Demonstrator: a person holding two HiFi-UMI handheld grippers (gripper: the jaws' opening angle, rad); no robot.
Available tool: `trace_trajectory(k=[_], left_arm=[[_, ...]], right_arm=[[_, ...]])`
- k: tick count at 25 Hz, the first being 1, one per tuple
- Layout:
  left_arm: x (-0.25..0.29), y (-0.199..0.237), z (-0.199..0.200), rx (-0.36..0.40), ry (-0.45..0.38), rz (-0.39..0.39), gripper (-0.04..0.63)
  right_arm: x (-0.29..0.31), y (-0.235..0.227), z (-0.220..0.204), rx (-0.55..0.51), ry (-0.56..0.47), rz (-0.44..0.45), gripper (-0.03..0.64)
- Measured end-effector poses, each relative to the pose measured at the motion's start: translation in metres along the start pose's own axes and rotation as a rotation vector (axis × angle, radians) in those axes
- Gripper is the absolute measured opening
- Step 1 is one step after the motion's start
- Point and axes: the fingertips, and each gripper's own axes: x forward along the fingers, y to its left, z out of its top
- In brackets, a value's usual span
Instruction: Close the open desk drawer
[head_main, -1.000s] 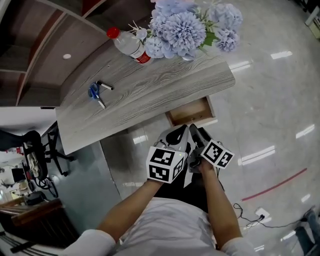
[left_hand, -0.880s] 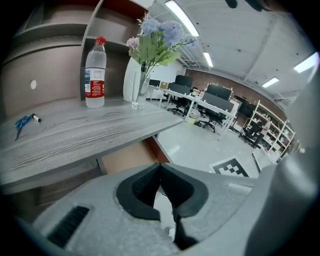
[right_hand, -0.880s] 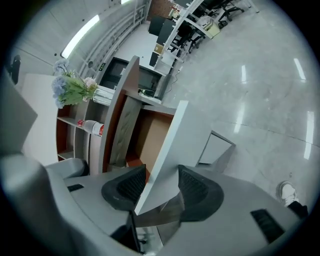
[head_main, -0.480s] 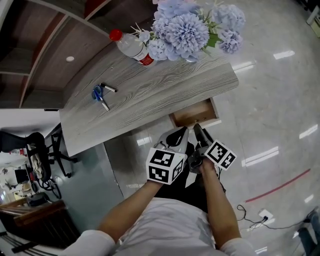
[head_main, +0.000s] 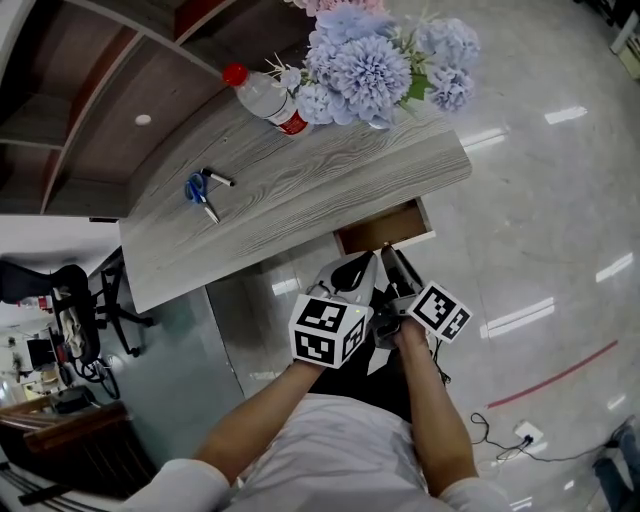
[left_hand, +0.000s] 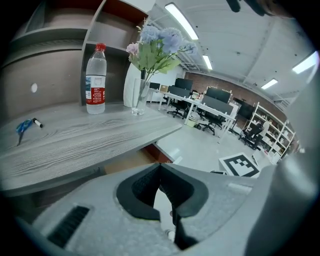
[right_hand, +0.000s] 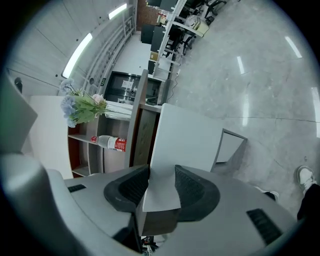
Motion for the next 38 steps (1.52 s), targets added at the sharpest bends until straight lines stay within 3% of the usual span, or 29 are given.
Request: trace_trajectory(k=[14,38], left_arm=[[0.000,0.000,0.011,0.013,-0.021,-0.005,0.003],[0.002,0.038,0.032,0.002,-0.046,-0.005,0.003]], right_arm=[[0.018,0.008,0.008,-0.031,0.000,0.035,0.159],[0.074,0.027,0.025,-0.169,0.007,0.072,0.178]])
